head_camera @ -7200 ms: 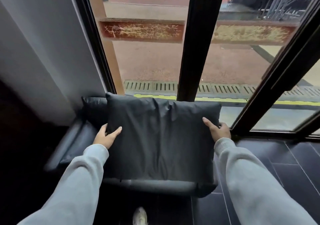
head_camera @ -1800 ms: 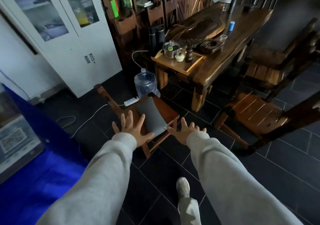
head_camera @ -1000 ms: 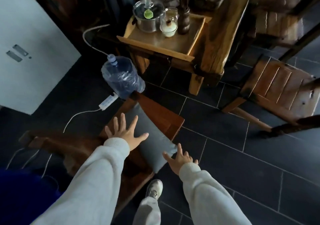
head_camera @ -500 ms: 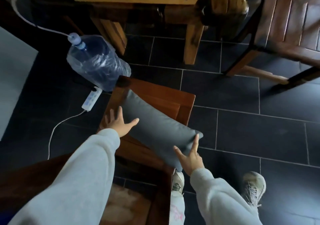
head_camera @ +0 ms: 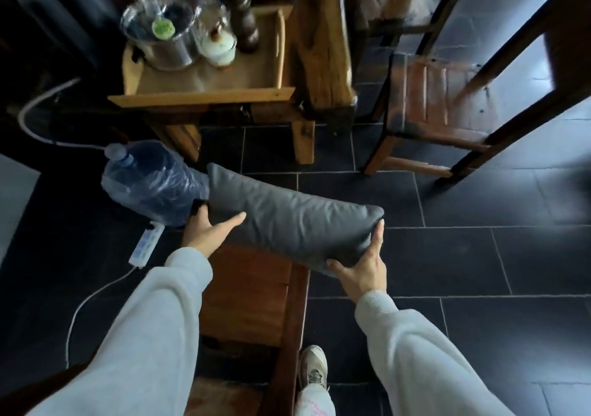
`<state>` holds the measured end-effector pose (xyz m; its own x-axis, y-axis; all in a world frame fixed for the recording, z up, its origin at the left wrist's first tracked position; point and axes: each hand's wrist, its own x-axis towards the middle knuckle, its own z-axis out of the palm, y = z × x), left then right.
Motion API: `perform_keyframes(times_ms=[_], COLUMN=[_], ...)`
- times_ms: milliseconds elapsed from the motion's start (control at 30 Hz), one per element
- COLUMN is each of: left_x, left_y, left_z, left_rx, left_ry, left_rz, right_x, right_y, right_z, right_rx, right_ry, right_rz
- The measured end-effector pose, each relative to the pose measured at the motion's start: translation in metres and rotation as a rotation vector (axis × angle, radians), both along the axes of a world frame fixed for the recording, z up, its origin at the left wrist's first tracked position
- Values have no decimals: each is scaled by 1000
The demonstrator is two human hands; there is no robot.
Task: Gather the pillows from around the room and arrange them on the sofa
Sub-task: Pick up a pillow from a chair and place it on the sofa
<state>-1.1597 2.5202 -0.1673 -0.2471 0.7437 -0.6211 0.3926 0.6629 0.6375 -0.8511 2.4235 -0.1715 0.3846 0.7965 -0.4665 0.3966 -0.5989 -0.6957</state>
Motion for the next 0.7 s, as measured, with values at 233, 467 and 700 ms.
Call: perform_keyframes(times_ms=[233,467,700], left_x=[140,350,554], left_y=[25,-6,-87], left_z=[141,275,367], left_rx=[150,256,246], left_ry=[-126,-185,-274], left_rz=[-96,-385,-645], right_x=[127,307,485], right_y=[-1,-99,-247], right_z=[145,291,384], right_rx=[123,213,248], right_ry=[-69,-102,-154], right_rz=[-141,-377,-562])
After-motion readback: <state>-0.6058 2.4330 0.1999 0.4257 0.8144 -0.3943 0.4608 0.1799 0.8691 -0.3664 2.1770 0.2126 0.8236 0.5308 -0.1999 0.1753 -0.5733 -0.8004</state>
